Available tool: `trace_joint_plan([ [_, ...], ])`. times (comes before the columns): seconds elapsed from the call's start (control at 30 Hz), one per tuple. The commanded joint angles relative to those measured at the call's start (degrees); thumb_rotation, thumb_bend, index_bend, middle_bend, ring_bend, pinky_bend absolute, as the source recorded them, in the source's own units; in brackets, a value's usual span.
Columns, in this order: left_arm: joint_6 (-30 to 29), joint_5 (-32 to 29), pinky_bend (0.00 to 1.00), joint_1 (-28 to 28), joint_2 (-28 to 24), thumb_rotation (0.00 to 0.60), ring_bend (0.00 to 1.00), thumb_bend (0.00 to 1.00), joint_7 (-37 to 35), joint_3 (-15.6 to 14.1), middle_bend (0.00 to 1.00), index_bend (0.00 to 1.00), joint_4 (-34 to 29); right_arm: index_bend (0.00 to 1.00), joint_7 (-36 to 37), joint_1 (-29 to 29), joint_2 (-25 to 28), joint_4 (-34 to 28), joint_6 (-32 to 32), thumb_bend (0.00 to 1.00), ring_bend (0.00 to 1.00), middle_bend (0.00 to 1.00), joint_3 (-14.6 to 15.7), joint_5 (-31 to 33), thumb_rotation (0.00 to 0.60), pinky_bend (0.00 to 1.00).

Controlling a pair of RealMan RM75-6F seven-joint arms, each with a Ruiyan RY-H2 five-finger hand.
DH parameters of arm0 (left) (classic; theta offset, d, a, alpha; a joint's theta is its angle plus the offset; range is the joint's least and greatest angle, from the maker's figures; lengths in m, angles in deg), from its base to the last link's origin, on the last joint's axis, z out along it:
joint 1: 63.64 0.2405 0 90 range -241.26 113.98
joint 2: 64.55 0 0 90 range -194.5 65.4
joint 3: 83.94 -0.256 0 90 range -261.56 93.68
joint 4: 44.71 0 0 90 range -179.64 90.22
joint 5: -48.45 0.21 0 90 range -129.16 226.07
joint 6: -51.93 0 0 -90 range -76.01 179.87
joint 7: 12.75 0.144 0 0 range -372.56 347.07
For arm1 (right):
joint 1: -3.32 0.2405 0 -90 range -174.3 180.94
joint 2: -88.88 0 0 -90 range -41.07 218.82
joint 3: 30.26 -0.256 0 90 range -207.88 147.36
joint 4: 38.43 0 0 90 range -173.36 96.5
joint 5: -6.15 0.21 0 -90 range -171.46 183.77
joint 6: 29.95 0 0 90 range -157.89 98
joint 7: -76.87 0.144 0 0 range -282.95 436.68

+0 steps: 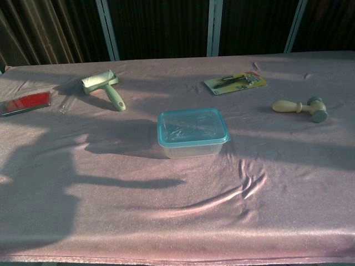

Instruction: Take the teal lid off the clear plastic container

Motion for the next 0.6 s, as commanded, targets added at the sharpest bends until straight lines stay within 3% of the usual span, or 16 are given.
trace_joint_plan([
  [0.03,0.0,0.2,0.0,-0.1,0.1,0.6,0.0,0.35,-0.2,-0.1,0.0,0.0,0.0,0.0,0.0,0.0,0.0,0.0,-0.1,0.22,0.0,0.0,0.0,0.0,0.6,0.0],
  [0.2,0.7,3.3,0.0,-1.5,0.8,0.6,0.0,0.34,-3.5,-1.2,0.0,0.0,0.8,0.0,0.7,-0.2,0.3,-0.1,0.5,0.22,0.0,0.0,0.2,-0.3,0.6,0.0],
  [0.37,1.0,11.5,0.0,-6.7,3.7,0.6,0.0,0.3,-12.7,-2.5,0.0,0.0,2.4,0.0,0.7,-0.4,0.3,0.1,0.6,0.22,0.0,0.0,0.4,-0.5,0.6,0.0],
  [0.5,3.5,14.9,0.0,-12.6,7.3,0.6,0.0,0.28,-16.6,-0.6,0.0,0.0,0.1,0.0,-0.1,0.0,-0.1,0.0,-0.3,0.22,0.0,0.0,0.4,-0.6,0.6,0.0],
  [0.6,6.3,14.6,0.0,-15.8,11.0,0.6,0.0,0.28,-14.3,2.1,0.0,0.0,-1.5,0.0,-0.7,0.2,-0.3,-0.2,-0.7,0.22,0.0,0.0,0.5,-0.5,0.6,0.0],
])
